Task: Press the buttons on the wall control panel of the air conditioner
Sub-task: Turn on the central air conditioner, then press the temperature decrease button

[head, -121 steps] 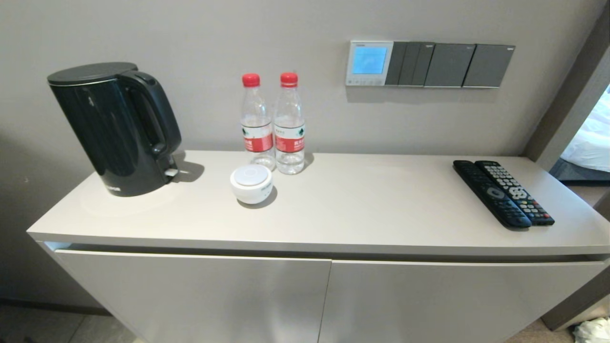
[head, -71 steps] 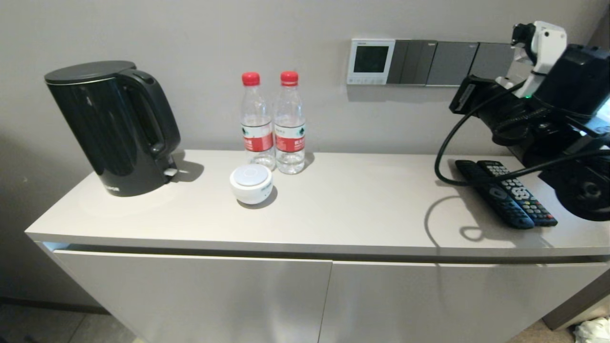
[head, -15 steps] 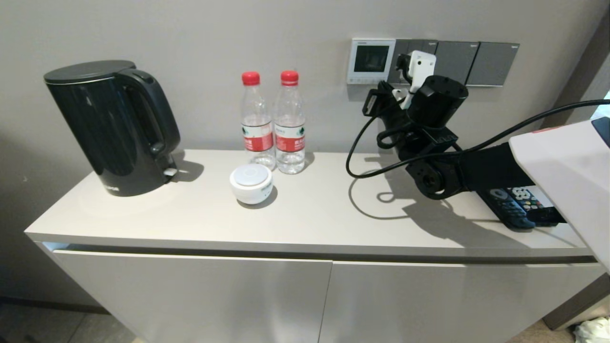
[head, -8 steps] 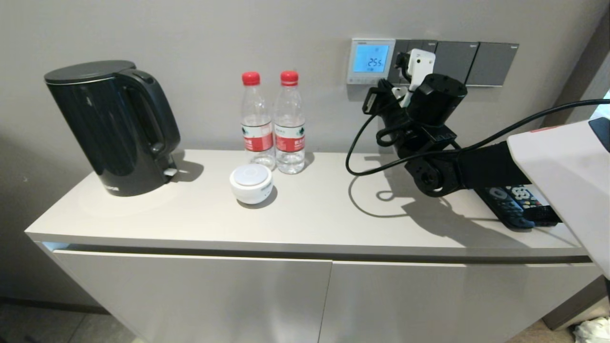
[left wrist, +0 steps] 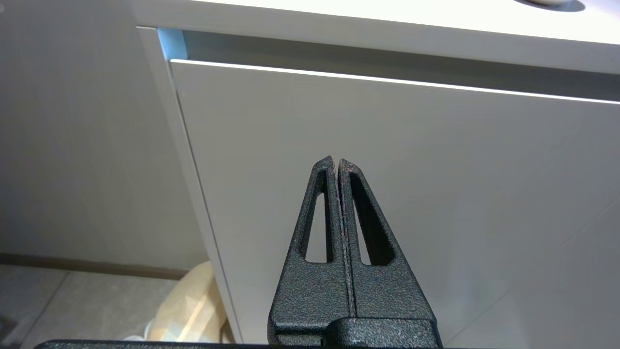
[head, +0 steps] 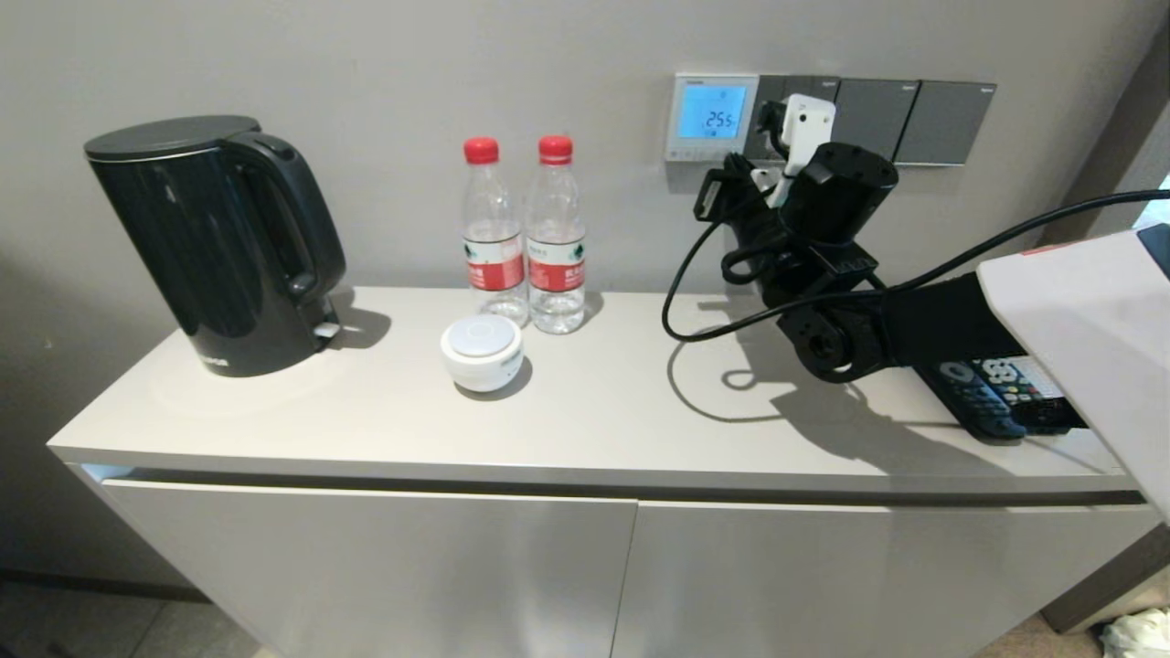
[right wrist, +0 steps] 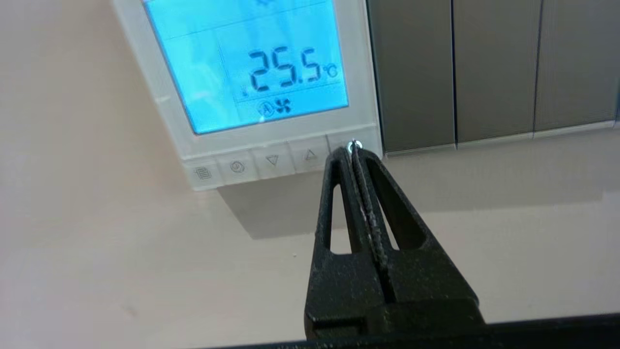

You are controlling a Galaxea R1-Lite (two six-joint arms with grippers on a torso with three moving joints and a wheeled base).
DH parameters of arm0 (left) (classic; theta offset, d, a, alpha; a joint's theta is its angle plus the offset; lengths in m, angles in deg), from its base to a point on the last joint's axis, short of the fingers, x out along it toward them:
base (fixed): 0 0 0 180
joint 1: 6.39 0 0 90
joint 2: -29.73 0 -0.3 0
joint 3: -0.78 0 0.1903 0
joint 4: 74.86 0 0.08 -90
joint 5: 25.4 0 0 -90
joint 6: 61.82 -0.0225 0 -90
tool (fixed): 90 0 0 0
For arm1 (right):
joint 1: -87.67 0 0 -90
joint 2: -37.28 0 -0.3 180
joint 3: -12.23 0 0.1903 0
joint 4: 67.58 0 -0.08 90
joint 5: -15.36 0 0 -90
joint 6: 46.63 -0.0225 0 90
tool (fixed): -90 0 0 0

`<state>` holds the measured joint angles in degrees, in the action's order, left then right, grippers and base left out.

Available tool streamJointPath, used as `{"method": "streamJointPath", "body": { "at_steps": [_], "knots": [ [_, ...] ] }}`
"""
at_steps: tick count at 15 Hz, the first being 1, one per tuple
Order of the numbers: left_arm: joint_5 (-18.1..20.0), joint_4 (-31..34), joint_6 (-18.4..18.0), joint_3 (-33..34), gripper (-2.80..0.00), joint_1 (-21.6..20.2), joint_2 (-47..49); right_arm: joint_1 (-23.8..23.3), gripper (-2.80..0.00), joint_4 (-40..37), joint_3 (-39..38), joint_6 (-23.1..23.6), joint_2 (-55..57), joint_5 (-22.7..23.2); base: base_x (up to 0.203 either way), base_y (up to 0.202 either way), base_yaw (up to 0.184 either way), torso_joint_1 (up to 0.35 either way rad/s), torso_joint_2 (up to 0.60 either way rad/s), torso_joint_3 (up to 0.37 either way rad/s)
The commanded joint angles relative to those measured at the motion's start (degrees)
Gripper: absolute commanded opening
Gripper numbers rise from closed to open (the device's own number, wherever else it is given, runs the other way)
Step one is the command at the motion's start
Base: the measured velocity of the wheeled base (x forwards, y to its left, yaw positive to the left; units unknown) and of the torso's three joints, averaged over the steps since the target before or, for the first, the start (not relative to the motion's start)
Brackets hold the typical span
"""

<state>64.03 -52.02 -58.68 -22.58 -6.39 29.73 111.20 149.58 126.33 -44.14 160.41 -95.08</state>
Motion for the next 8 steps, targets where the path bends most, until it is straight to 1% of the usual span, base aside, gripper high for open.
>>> {"method": "streamJointPath", "body": {
  "at_steps": [1, 4, 8],
  "knots": [
    [-0.04, 0.0, 0.03, 0.0, -2.8, 0.0, 0.0, 0.93, -2.8, 0.43, -1.33, 0.05, -2.31, -0.14, 0.0, 0.0, 0.0, 0.0, 0.0, 0.0],
    [-0.04, 0.0, 0.03, 0.0, -2.8, 0.0, 0.0, 2.89, -2.8, 0.9, -2.56, 0.29, -3.51, -0.39, 0.0, 0.0, 0.0, 0.0, 0.0, 0.0],
    [-0.04, 0.0, 0.03, 0.0, -2.8, 0.0, 0.0, 3.1, -2.8, 0.21, -0.41, 0.81, -1.36, -0.39, 0.0, 0.0, 0.0, 0.0, 0.0, 0.0]
  ]
}}
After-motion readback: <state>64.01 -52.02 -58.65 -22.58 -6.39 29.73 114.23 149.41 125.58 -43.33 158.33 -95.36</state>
